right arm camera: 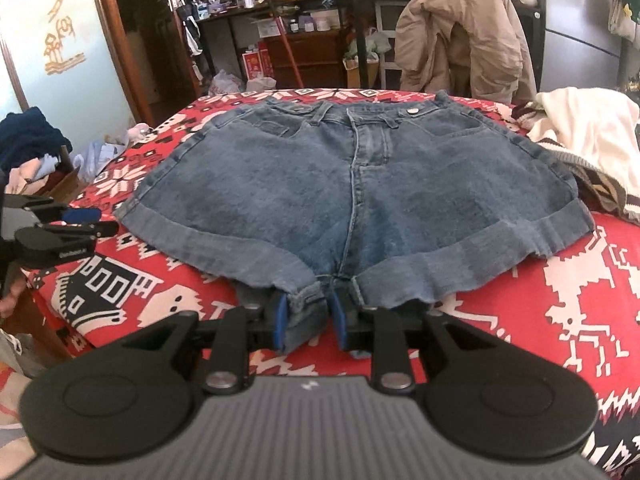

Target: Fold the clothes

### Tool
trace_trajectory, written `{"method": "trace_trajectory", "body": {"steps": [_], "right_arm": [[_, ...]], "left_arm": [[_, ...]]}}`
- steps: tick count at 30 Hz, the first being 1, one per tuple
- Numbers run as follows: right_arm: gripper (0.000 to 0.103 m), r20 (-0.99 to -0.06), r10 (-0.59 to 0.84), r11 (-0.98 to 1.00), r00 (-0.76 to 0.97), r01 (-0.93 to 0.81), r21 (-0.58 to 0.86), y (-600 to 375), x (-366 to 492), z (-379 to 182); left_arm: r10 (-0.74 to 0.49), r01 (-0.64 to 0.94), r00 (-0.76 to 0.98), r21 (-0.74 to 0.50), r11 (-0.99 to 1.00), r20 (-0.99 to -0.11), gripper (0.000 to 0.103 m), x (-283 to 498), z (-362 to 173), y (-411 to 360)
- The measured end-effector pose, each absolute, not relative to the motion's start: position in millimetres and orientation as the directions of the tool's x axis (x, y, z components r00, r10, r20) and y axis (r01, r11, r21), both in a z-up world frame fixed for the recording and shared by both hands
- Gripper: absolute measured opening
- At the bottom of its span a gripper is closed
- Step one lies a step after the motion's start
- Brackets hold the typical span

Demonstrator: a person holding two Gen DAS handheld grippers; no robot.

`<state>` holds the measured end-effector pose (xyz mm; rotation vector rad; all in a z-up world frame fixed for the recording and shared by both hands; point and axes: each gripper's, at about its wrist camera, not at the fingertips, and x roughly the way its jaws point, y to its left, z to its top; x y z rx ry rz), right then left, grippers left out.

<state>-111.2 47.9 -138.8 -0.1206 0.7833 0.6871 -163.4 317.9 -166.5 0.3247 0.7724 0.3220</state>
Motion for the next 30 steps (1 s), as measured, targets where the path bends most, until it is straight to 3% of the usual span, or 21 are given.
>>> {"method": "trace_trajectory", "body": {"steps": [6,14,15,17,19,20,24,27,30], "right_arm": [[0.026,-0.678,0.528,0.78,0.511,-0.608,0.149,49.7,-111.1,-136.9],[0.026,-0.706,0.489,0.788,0.513,-0.606,0.106,57.8,-112.4,-142.0],[0.026,-0.709,0.483,0.791,0.514,-0.604,0.101,59.1,-113.1,-143.7],[0.026,-0.72,0.463,0.794,0.517,-0.602,0.078,63.2,-114.1,-147.7],[0.025,-0.728,0.445,0.793,0.521,-0.607,0.05,67.8,-115.5,-151.3],[0.017,-0.732,0.438,0.791,0.521,-0.61,0.04,69.1,-116.1,-151.9],[0.007,-0.746,0.429,0.784,0.509,-0.621,0.027,67.9,-118.1,-145.4],[0.005,-0.742,0.443,0.784,0.503,-0.619,0.049,60.6,-120.3,-131.7],[0.005,-0.737,0.452,0.77,0.503,-0.636,0.038,58.9,-125.0,-122.7]], "left_arm": [[0.379,-0.155,0.7,0.389,0.908,-0.606,0.03,-156.9,-164.8,321.5],[0.305,-0.273,0.702,0.152,0.95,-0.644,0.029,-142.2,-159.5,339.8],[0.302,-0.278,0.699,0.143,0.95,-0.648,0.026,-139.2,-161.0,339.8],[0.292,-0.286,0.694,0.12,0.951,-0.658,0.004,-134.8,-161.1,339.6],[0.286,-0.291,0.693,0.106,0.951,-0.662,0.004,-134.1,-156.5,339.5],[0.287,-0.292,0.694,0.106,0.95,-0.66,0.004,-135.0,-153.0,339.6],[0.296,-0.306,0.706,0.101,0.947,-0.644,0.004,-148.9,-125.3,349.1],[0.27,-0.299,0.725,0.065,0.952,-0.633,0.004,-156.0,-104.1,357.1],[0.288,-0.283,0.718,0.112,0.952,-0.634,0.004,-154.3,-102.0,354.5]]}}
